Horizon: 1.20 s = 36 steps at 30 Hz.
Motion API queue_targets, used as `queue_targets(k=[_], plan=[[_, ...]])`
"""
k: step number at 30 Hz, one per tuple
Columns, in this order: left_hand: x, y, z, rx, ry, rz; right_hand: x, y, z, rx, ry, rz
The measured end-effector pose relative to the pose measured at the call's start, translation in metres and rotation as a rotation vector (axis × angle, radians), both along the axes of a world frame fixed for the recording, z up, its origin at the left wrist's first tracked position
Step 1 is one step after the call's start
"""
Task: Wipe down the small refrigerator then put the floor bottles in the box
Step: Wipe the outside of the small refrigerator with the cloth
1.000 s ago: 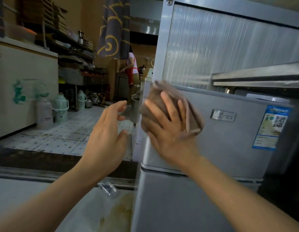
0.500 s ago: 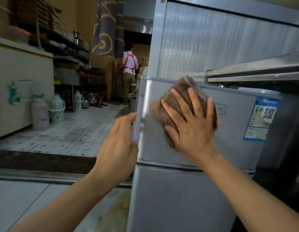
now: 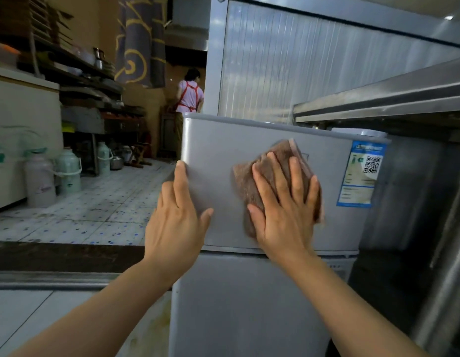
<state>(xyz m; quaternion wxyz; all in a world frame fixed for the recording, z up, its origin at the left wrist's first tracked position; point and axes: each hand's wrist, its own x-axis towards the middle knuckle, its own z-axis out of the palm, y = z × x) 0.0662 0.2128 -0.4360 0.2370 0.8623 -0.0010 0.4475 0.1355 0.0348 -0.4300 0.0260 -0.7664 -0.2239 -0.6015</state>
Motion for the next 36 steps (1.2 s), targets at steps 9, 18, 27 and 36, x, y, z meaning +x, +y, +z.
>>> queue_targets(k=[9, 18, 27, 36], plan=[[0.006, 0.009, -0.004, 0.045, 0.020, 0.028, 0.013, -0.056, -0.014, 0.287, 0.140, -0.070], [0.006, 0.007, -0.007, 0.039, 0.025, 0.025, 0.026, -0.081, -0.013, 0.617, 0.192, -0.034], [0.002, 0.000, -0.012, -0.050, -0.011, 0.013, 0.001, -0.083, -0.097, 0.658, 0.408, -0.046], [-0.004, 0.003, -0.039, -0.072, 0.059, -0.011, 0.015, -0.073, -0.063, 0.731, 0.322, -0.053]])
